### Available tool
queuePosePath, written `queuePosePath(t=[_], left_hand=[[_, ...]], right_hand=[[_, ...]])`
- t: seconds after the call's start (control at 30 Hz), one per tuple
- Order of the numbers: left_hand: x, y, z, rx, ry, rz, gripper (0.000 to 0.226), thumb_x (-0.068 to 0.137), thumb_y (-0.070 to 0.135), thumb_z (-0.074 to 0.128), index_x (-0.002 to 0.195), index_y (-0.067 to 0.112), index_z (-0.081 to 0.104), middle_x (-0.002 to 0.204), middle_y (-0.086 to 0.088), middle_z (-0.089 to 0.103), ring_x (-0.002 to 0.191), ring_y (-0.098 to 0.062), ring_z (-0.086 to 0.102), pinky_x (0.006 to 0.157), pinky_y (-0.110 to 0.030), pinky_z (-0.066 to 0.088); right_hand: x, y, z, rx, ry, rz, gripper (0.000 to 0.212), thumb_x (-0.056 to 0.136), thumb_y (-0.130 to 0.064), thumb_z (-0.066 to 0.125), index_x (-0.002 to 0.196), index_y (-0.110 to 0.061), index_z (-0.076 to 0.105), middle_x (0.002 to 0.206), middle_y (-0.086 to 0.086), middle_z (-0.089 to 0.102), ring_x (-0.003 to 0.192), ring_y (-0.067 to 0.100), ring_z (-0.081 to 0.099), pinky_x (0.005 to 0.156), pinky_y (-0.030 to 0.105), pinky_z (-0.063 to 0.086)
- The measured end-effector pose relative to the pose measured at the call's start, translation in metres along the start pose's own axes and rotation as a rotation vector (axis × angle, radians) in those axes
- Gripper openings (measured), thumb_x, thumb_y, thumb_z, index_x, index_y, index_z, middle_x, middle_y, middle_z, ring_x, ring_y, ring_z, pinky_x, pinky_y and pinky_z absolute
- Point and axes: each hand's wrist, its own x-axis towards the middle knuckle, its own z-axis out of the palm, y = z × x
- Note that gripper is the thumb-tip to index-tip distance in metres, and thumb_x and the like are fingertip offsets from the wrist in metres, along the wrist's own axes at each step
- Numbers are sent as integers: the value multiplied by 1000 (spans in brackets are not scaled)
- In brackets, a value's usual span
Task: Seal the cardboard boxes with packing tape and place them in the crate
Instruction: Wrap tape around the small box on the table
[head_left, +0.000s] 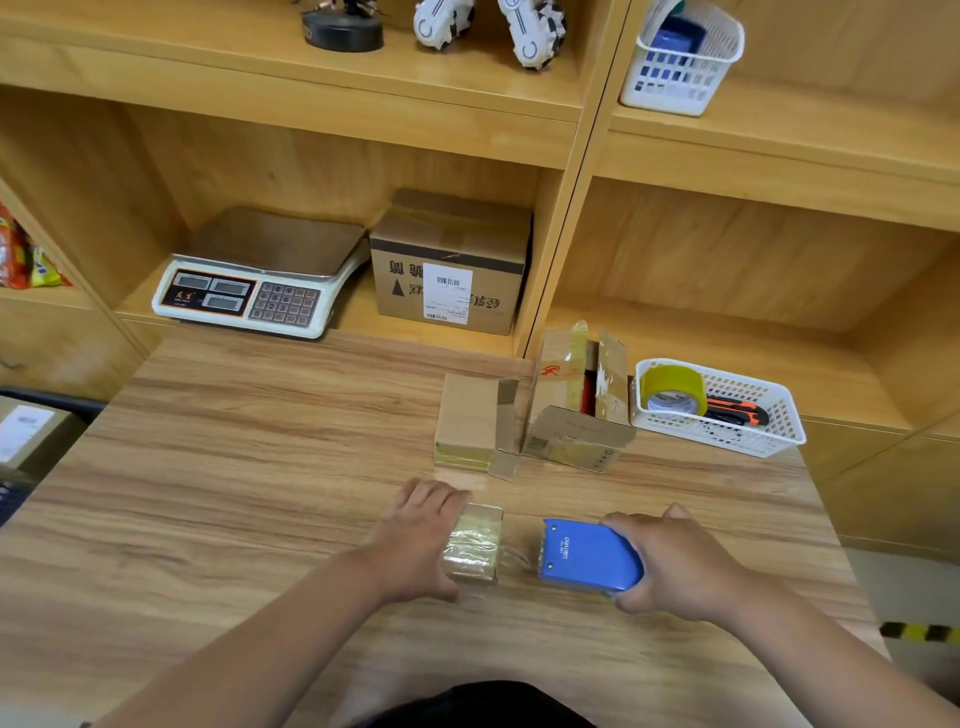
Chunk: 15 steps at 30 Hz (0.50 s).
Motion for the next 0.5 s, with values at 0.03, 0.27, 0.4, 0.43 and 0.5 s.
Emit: queuePosePath(t=[0.03,0.27,0.4,0.43,0.5], left_hand=[[0,3,-2,44,-5,17,120,57,69,63,149,13,9,148,-2,22,140,-20,9,118,-40,-4],[24,55,-10,-138,27,147,68,95,48,39,149,14,17,154,-1,21,142,-10,1,114,-24,0],[33,64,-3,-175,97,143,43,100,21,37,143,14,33,145,-2,39,139,-14,20,110,-17,7],[33,62,-1,-174,125,132,41,100,19,36,141,15,36,143,-2,42,136,-14,25,108,-17,9],[34,57,3,-194,170,121,36,101,21,35,136,16,43,137,0,48,130,-14,33,106,-18,14]], right_hand=[[0,1,0,-6,3,0,44,62,-55,60,100,-40,45,82,-19,52,65,2,38,69,10,19],[-3,2,0,1,0,-4,41,63,-53,62,98,-37,47,84,-16,55,65,4,42,72,13,21],[-6,6,-3,10,-11,6,43,65,-52,62,102,-37,47,91,-15,59,66,2,41,73,18,22],[-6,6,-5,25,-13,11,45,65,-52,63,105,-38,47,93,-16,59,67,2,41,73,16,22],[-7,7,-7,63,-15,16,48,65,-52,64,109,-40,47,96,-17,59,68,1,39,71,12,21]])
